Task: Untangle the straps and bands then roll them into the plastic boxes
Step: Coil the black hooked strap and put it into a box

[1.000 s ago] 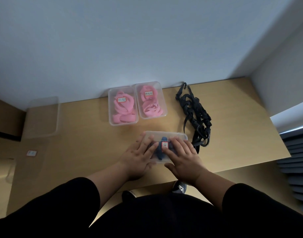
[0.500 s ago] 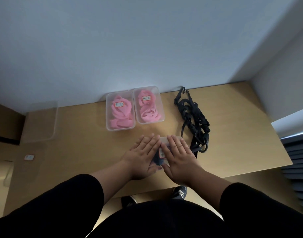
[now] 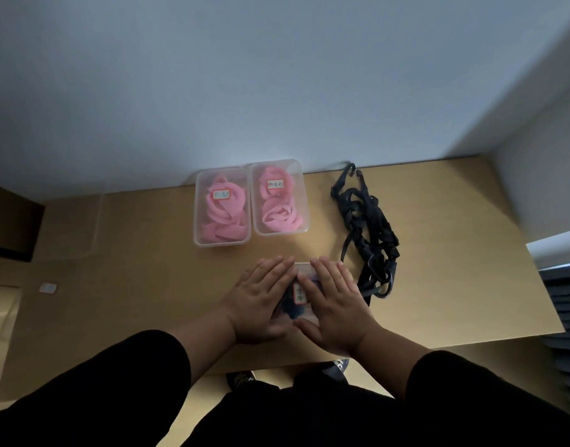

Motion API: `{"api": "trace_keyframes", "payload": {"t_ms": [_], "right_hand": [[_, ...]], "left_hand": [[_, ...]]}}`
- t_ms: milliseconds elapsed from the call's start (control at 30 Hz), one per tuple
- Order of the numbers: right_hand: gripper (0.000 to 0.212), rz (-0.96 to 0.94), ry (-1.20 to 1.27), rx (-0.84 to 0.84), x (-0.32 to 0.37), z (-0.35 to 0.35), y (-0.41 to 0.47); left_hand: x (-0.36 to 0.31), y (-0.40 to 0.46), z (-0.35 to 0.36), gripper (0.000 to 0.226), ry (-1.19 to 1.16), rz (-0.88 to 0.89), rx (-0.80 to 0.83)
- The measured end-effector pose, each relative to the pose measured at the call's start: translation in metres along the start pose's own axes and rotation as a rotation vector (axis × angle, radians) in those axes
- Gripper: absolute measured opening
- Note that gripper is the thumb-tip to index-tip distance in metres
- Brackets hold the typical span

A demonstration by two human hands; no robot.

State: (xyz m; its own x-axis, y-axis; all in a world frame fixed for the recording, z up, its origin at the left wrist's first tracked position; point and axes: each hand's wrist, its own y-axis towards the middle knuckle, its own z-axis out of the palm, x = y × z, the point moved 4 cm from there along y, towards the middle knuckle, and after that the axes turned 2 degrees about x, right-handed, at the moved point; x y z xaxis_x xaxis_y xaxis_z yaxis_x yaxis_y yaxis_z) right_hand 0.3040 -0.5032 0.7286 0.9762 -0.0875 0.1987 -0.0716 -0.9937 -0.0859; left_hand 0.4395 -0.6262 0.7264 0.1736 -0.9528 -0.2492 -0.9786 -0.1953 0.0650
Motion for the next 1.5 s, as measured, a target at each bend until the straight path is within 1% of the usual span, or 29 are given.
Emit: {"api": "trace_keyframes", "payload": {"t_ms": [67,133,233,300,333,367,400,467,500,533,567,633,667,700,767,800,867,933,1000,1133,1267,1400,1433,1500], "right_hand": [[0.079,-0.001,0.030,-0.015,-0.001,0.000,0.000],[0.074,-0.015,0.046,-0.038,-0.002,0.000,0.000],[0.070,-0.074,-0.019,-0.051,-0.006,0.001,0.001],[0.067,-0.110,-0.057,-0.077,-0.008,-0.001,0.001],[0.065,-0.098,-0.063,-0.090,-0.007,-0.003,0.001],[0.064,-0.049,-0.051,-0.106,-0.007,-0.006,0.001],[0.064,0.043,-0.019,-0.118,-0.008,-0.010,0.002],[0.071,0.286,0.086,-0.126,-0.015,-0.017,0.004],[0.074,0.385,0.157,-0.114,-0.019,-0.017,0.005],[0.075,0.468,0.254,-0.093,-0.022,-0.017,0.006],[0.071,0.557,0.390,-0.070,-0.025,-0.018,0.007],[0.052,0.750,0.646,-0.027,-0.026,-0.024,0.010],[0.040,0.782,0.679,-0.003,-0.023,-0.028,0.012],[0.030,0.767,0.646,0.008,-0.019,-0.031,0.015],[0.028,0.740,0.612,0.034,-0.013,-0.035,0.022],[0.028,0.767,0.667,0.069,-0.011,-0.034,0.025],[0.026,0.817,0.860,0.162,-0.002,-0.030,0.030],[0.023,0.796,1.014,0.234,0.014,-0.029,0.033],[0.022,0.765,1.084,0.269,0.031,-0.030,0.037],[0.021,0.728,1.133,0.316,0.065,-0.026,0.048],[0.019,0.668,1.141,0.349,0.106,-0.018,0.071],[0.011,0.627,1.166,0.373,0.148,-0.013,0.099],[0.010,0.623,1.165,0.373,0.157,-0.012,0.107],[0.017,0.621,1.165,0.361,0.173,-0.012,0.124]], "left_hand": [[0.002,0.000,0.000,0.090,-0.029,-0.023,-0.004],[0.004,0.000,-0.002,0.074,-0.090,-0.075,-0.024],[0.007,-0.002,-0.005,0.053,-0.181,-0.211,-0.087],[0.011,-0.007,-0.008,0.046,-0.233,-0.317,-0.126],[0.012,-0.010,-0.010,0.044,-0.263,-0.362,-0.131],[0.015,-0.015,-0.010,0.043,-0.310,-0.411,-0.131],[0.017,-0.020,-0.010,0.042,-0.378,-0.486,-0.124],[0.022,-0.030,-0.012,0.037,-0.530,-0.677,-0.091],[0.023,-0.036,-0.011,0.031,-0.590,-0.749,-0.062],[0.023,-0.040,-0.011,0.021,-0.609,-0.780,-0.028],[0.023,-0.045,-0.009,0.013,-0.624,-0.804,0.005],[0.024,-0.055,-0.007,0.019,-0.744,-0.895,0.032],[0.022,-0.059,-0.006,0.020,-0.863,-0.935,0.034],[0.020,-0.064,-0.005,0.021,-0.978,-0.968,0.043],[0.015,-0.073,-0.004,0.020,-1.126,-0.997,0.063],[0.014,-0.077,-0.005,0.020,-1.165,-0.999,0.071],[0.016,-0.083,-0.007,0.020,-1.198,-0.997,0.064],[0.018,-0.092,-0.009,0.019,-1.214,-1.009,0.043],[0.022,-0.104,-0.013,0.017,-1.226,-1.016,0.017],[0.031,-0.142,-0.018,0.019,-1.255,-1.049,-0.043],[0.048,-0.188,-0.025,0.022,-1.246,-1.136,-0.159],[0.071,-0.227,-0.037,0.026,-1.193,-1.225,-0.251],[0.078,-0.234,-0.040,0.025,-1.180,-1.242,-0.274],[0.092,-0.240,-0.048,0.026,-1.165,-1.258,-0.330]]}}
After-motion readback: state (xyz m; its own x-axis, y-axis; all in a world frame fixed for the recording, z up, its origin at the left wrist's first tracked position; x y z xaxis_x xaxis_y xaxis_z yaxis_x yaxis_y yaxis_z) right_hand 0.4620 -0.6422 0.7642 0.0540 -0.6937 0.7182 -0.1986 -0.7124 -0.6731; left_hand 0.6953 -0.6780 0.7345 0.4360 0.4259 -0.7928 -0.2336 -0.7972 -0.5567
